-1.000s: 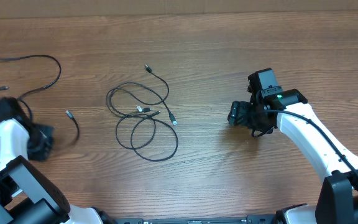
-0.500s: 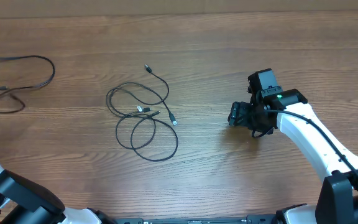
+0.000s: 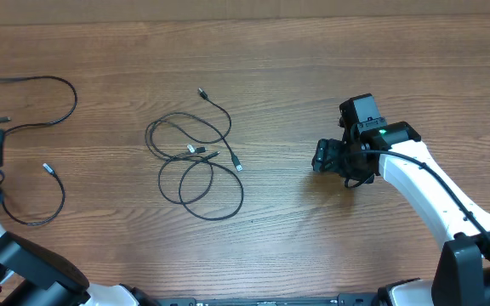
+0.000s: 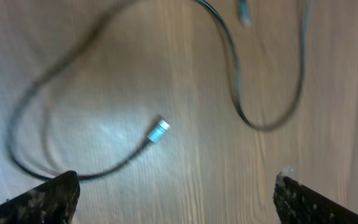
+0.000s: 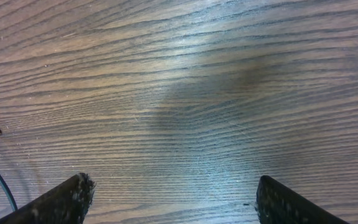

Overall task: Untangle cables
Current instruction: 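Reach the left gripper to the center pile and grasp a cable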

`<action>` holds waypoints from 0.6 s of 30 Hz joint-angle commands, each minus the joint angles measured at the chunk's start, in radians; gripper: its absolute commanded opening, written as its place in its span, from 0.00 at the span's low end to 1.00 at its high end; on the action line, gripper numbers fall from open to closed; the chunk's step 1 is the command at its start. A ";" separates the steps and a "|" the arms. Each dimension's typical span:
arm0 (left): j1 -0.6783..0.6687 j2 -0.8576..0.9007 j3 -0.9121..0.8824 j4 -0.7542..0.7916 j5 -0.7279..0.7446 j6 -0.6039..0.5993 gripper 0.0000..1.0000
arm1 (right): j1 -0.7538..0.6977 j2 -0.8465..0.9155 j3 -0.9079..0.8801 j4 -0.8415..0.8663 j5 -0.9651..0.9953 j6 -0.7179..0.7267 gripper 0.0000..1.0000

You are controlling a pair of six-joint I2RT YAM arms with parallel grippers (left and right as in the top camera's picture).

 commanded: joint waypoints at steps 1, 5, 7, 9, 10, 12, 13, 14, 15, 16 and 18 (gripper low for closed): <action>-0.070 0.005 0.013 -0.002 0.127 0.129 0.99 | -0.004 -0.006 -0.004 0.008 0.008 -0.003 0.83; -0.193 0.005 0.013 -0.013 0.160 0.232 0.99 | -0.004 -0.006 -0.004 0.011 0.008 -0.003 0.84; -0.267 0.006 0.013 -0.032 0.159 0.294 1.00 | -0.004 -0.006 -0.004 0.012 0.008 -0.003 0.85; -0.353 0.006 0.011 -0.048 0.148 0.362 1.00 | -0.004 -0.006 -0.004 0.013 0.008 -0.002 0.86; -0.396 0.006 0.010 -0.055 0.143 0.392 1.00 | -0.004 -0.006 -0.004 0.014 0.008 -0.002 0.86; -0.485 0.006 0.003 -0.054 0.144 0.452 1.00 | -0.004 -0.006 -0.004 0.016 0.008 -0.003 0.86; -0.527 0.006 0.001 -0.053 0.143 0.472 1.00 | -0.004 -0.006 -0.004 0.016 0.008 -0.002 0.86; -0.568 0.006 -0.002 -0.052 0.142 0.486 1.00 | -0.004 -0.006 -0.004 0.016 0.008 -0.003 0.86; -0.615 0.007 -0.002 -0.051 0.133 0.493 0.99 | -0.004 -0.006 -0.004 0.016 0.008 -0.003 0.86; -0.655 0.009 -0.003 -0.050 0.114 0.494 1.00 | -0.004 -0.006 -0.004 0.016 0.008 -0.002 0.86; -0.731 0.014 -0.003 -0.050 0.059 0.494 1.00 | -0.004 -0.006 -0.004 0.016 0.008 -0.003 0.86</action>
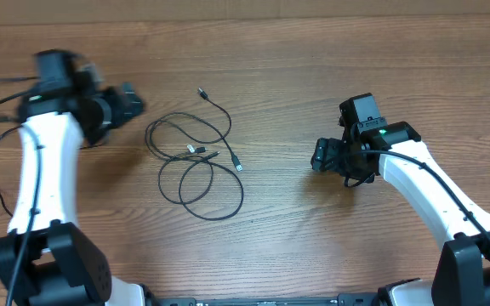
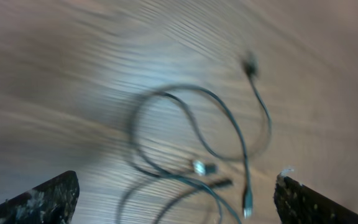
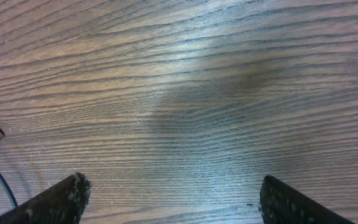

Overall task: Untangle cables
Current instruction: 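Reach the left gripper to the center pile and grasp a cable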

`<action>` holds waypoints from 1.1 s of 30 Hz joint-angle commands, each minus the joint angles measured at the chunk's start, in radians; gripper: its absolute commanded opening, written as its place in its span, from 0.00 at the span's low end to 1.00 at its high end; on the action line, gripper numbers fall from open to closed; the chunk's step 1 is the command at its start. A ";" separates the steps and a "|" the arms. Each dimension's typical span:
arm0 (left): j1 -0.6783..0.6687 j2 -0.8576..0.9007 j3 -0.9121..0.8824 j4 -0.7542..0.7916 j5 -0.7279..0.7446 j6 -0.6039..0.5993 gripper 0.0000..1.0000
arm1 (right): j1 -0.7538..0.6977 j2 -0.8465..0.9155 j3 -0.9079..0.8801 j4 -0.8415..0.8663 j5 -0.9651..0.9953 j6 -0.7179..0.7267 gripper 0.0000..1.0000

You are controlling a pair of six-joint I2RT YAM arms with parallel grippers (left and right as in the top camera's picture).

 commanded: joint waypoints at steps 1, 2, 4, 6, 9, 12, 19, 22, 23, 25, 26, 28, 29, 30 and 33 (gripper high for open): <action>-0.115 0.020 -0.003 0.000 -0.084 0.069 1.00 | -0.004 -0.006 -0.004 0.005 0.008 -0.003 0.86; -0.143 0.024 -0.003 -0.001 -0.103 0.069 0.99 | -0.004 -0.006 -0.004 0.005 0.008 -0.003 0.86; -0.205 0.040 -0.004 -0.003 -0.125 0.069 1.00 | -0.004 -0.006 -0.004 0.005 0.008 -0.003 0.87; -0.264 0.067 -0.004 -0.007 -0.126 0.070 1.00 | -0.004 -0.006 -0.004 0.005 0.008 -0.003 0.87; -0.328 0.114 -0.004 -0.022 -0.128 0.078 1.00 | -0.004 -0.006 -0.004 0.006 0.008 -0.003 0.87; -0.377 0.183 -0.004 -0.054 -0.127 0.077 0.98 | -0.004 -0.006 -0.004 0.005 0.008 -0.003 0.87; -0.429 0.314 -0.004 -0.147 -0.127 0.077 0.83 | -0.004 -0.006 -0.004 0.010 0.008 -0.003 0.87; -0.442 0.356 -0.004 -0.173 -0.127 0.077 0.75 | -0.004 -0.006 -0.004 0.012 0.008 -0.003 0.87; -0.445 0.368 -0.004 -0.180 -0.126 0.077 0.73 | -0.004 -0.006 -0.004 0.012 0.008 -0.003 0.87; -0.452 0.384 -0.005 -0.187 -0.123 0.076 0.69 | -0.004 -0.006 -0.004 0.011 0.008 -0.003 0.87; -0.456 0.392 -0.005 -0.186 -0.123 0.076 0.66 | -0.004 -0.006 -0.004 0.012 0.008 -0.003 0.87; -0.463 0.394 -0.005 -0.185 -0.123 0.076 0.62 | -0.004 -0.006 -0.004 0.011 0.008 -0.003 0.87; -0.466 0.394 -0.005 -0.185 -0.123 0.076 0.59 | -0.004 -0.006 -0.004 0.011 0.008 -0.003 0.87; -0.469 0.394 -0.005 -0.183 -0.124 0.076 0.56 | -0.004 -0.006 -0.004 0.011 0.008 -0.003 0.87; -0.476 0.394 -0.005 -0.182 -0.124 0.076 0.41 | -0.004 -0.006 -0.004 0.012 0.008 -0.003 0.87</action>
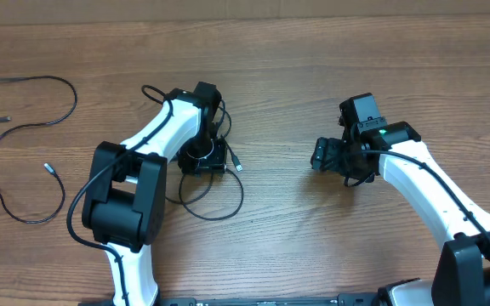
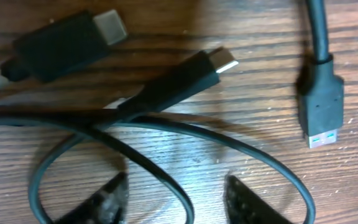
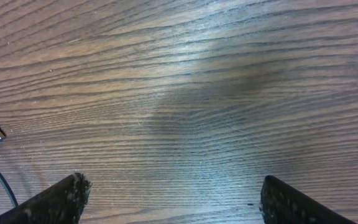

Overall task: Untangle cables
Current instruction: 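Reach the left gripper to the center pile and grasp a cable, then pull the cable leftward with the left gripper and drop it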

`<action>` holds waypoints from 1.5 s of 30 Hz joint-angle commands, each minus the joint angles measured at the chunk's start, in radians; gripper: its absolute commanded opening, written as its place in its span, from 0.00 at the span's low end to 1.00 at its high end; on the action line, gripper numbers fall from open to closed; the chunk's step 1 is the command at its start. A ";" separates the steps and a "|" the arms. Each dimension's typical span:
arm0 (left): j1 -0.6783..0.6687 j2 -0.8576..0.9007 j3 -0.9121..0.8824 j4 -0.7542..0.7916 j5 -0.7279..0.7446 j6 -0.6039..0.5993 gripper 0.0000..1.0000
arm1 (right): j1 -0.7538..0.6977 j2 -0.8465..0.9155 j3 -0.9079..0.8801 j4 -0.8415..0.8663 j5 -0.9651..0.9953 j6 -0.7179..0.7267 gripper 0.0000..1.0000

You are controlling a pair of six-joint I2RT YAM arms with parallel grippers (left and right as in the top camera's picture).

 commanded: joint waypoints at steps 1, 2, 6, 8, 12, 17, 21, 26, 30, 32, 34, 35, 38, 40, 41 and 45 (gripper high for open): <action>-0.015 0.006 -0.001 0.000 -0.003 0.011 0.33 | -0.004 -0.006 -0.004 0.008 0.008 -0.003 0.87; -0.016 0.006 -0.001 0.000 -0.003 0.011 0.22 | -0.004 -0.006 -0.004 0.008 0.008 -0.003 0.87; -0.017 0.004 0.000 -0.002 -0.004 -0.003 0.04 | -0.004 -0.006 -0.004 0.007 0.008 -0.003 0.87; -0.014 -0.002 0.007 -0.013 -0.004 -0.047 0.04 | -0.004 -0.006 -0.004 0.006 0.008 -0.003 0.87; 0.023 -0.037 0.136 -0.079 -0.005 -0.063 0.04 | -0.004 -0.006 -0.004 -0.003 0.008 -0.003 0.87; 0.086 -0.095 0.417 -0.204 -0.007 -0.020 0.04 | -0.004 -0.006 -0.004 -0.003 0.008 -0.003 0.87; 0.144 -0.143 0.675 -0.288 -0.007 -0.014 0.04 | -0.004 -0.006 -0.004 -0.003 0.008 -0.003 0.87; 0.224 -0.205 0.938 -0.313 -0.007 -0.015 0.04 | -0.004 -0.006 -0.004 -0.003 0.009 -0.003 0.87; 0.309 -0.259 1.078 -0.286 -0.008 -0.019 0.04 | -0.004 -0.006 -0.004 -0.002 0.009 -0.003 0.87; 0.360 -0.282 1.121 -0.269 -0.008 -0.019 0.04 | -0.004 -0.006 -0.004 -0.002 0.009 -0.003 0.87; 0.421 -0.307 1.139 -0.248 -0.008 -0.019 0.04 | -0.004 -0.006 -0.004 -0.002 0.009 -0.003 0.87; 0.451 -0.319 1.139 -0.238 -0.007 -0.019 0.04 | -0.004 -0.006 -0.004 -0.002 0.009 -0.003 0.87; 0.541 -0.340 1.139 -0.235 -0.008 -0.019 0.05 | -0.004 -0.006 -0.004 0.002 0.009 -0.003 0.87; 0.595 -0.341 1.139 -0.237 -0.008 -0.019 0.04 | -0.004 -0.006 -0.004 0.003 0.009 -0.003 0.87; 0.627 -0.339 1.139 -0.237 -0.008 -0.019 0.04 | -0.004 -0.006 -0.004 0.005 0.009 -0.003 0.87; 0.727 -0.327 1.138 -0.229 -0.042 -0.027 0.04 | -0.004 -0.006 -0.004 0.005 0.009 -0.003 0.87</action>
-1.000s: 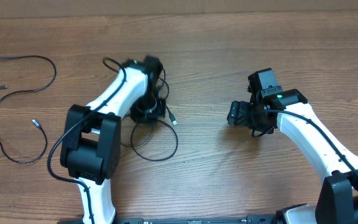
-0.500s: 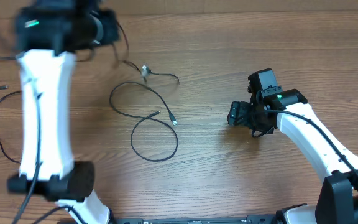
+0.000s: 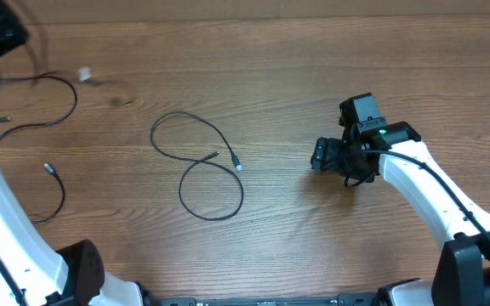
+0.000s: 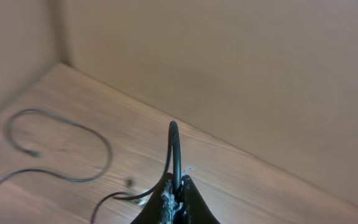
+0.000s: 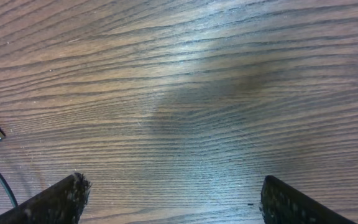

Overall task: Untangle cables
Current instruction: 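Pull the cable leftward with the left gripper and drop it, then move the left gripper back to the remaining center cable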

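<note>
My left gripper point(image 4: 176, 182) is shut on a black cable point(image 4: 174, 146) that stands up from its closed fingertips. Overhead, the left gripper is raised at the far left corner, and the held cable's pale plug point(image 3: 84, 75) hangs blurred below it. One black cable point(image 3: 202, 161) lies looped on the middle of the table. My right gripper point(image 3: 317, 157) rests open to the right of that cable, nothing between its fingers. In the right wrist view the right gripper point(image 5: 173, 199) faces bare wood, with a USB plug at the left edge.
A separate black cable point(image 3: 75, 100) lies spread out on the left part of the wooden table point(image 3: 313, 68). A brown cardboard wall runs along the table's far edge. The right arm's white links cross the front right of the table.
My left gripper was down on the tangle in the middle, open astride the cables. Now it is raised at the far left corner, shut on one cable. A single cable remains in the middle.
My left gripper was open at the far left over the separate cable. Then it was near the tangle, then low on it with its fingers astride the cables. Now it holds one cable lifted away to the left. The right gripper stayed open and still.
</note>
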`<action>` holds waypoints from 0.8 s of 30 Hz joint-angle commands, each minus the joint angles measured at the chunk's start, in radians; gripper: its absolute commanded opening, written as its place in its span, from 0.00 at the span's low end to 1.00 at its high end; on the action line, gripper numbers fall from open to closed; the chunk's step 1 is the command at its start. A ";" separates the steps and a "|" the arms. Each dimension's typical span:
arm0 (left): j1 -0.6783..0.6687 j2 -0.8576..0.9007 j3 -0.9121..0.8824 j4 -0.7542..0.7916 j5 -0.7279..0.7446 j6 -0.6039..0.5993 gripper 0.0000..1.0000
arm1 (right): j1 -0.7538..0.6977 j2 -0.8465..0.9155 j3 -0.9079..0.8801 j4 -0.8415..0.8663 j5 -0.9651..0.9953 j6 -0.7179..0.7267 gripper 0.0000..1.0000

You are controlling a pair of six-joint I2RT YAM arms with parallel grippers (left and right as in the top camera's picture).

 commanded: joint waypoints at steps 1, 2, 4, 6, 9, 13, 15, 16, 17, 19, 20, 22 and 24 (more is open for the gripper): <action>0.086 0.014 0.010 0.011 -0.068 -0.010 0.04 | -0.004 -0.006 -0.004 0.005 0.009 -0.003 0.87; 0.107 0.018 0.010 0.010 -0.105 -0.029 0.04 | -0.004 -0.006 -0.004 0.005 0.009 -0.003 0.87; 0.143 0.023 0.009 0.007 -0.169 -0.065 0.04 | -0.004 -0.006 -0.005 0.005 0.009 -0.003 0.87; 0.171 0.028 0.009 0.000 -0.213 -0.093 0.04 | -0.004 -0.006 -0.005 0.005 0.009 -0.003 0.87; 0.195 0.040 0.009 -0.003 -0.231 -0.105 0.04 | -0.004 -0.006 -0.005 0.005 0.009 -0.003 0.87; 0.198 0.070 0.009 -0.010 -0.253 -0.106 0.04 | -0.004 -0.006 -0.005 0.005 0.009 -0.003 0.87; 0.198 0.092 0.009 -0.015 -0.253 -0.106 0.04 | -0.004 -0.006 -0.005 0.004 0.008 -0.003 0.87; 0.198 0.104 0.009 -0.016 -0.254 -0.106 0.04 | -0.004 -0.006 -0.005 0.004 0.008 -0.003 0.87; 0.199 0.118 0.009 -0.016 -0.259 -0.105 0.04 | -0.004 -0.006 -0.005 0.004 0.008 -0.003 0.87; 0.199 0.151 0.009 -0.015 -0.297 -0.107 0.04 | -0.004 -0.006 -0.005 0.002 0.009 -0.003 0.87; 0.199 0.168 0.009 -0.015 -0.327 -0.117 0.04 | -0.004 -0.006 -0.005 0.002 0.008 -0.003 0.87; 0.199 0.198 0.009 -0.015 -0.367 -0.131 0.07 | -0.004 -0.006 -0.005 0.000 0.009 -0.003 0.87; 0.200 0.228 0.009 -0.016 -0.391 -0.136 0.11 | -0.004 -0.006 -0.005 0.000 0.009 -0.003 0.87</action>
